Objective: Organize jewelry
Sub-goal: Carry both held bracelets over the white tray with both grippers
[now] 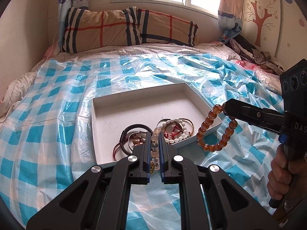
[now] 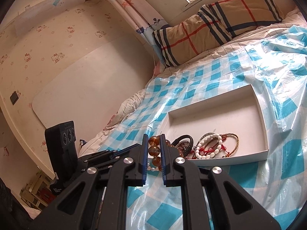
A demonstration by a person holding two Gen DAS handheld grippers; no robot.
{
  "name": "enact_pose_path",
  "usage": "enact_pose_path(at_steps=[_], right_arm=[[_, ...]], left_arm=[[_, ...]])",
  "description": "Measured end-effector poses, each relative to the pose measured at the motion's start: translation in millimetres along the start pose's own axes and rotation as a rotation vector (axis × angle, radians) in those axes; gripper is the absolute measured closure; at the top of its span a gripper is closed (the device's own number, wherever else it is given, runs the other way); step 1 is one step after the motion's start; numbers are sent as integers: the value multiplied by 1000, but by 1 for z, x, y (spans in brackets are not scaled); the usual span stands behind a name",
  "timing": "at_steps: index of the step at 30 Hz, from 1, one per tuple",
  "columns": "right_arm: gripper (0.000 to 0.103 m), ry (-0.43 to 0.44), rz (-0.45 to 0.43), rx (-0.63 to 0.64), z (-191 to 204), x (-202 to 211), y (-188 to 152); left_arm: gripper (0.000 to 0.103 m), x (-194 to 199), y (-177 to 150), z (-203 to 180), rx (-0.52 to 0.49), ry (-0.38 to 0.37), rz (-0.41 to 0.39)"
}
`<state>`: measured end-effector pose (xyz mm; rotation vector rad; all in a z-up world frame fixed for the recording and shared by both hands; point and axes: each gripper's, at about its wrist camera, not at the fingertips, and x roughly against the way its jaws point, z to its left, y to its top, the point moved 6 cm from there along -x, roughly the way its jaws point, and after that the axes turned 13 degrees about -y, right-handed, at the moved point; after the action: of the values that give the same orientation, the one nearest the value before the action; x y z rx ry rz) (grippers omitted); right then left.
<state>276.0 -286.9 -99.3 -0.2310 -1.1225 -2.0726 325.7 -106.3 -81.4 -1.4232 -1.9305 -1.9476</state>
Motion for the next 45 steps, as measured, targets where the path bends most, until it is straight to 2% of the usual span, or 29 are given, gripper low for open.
enact_pose_path(at_steps=[11, 25, 45], right_arm=[[90, -7, -17, 9, -6, -14, 14], [90, -32, -13, -4, -25, -31, 20], [90, -43, -10, -9, -34, -41, 23]], left_arm=[[96, -9, 10, 2, -6, -7, -12], [96, -36, 15, 8, -13, -11, -1], [96, -48, 18, 6, -17, -11, 2]])
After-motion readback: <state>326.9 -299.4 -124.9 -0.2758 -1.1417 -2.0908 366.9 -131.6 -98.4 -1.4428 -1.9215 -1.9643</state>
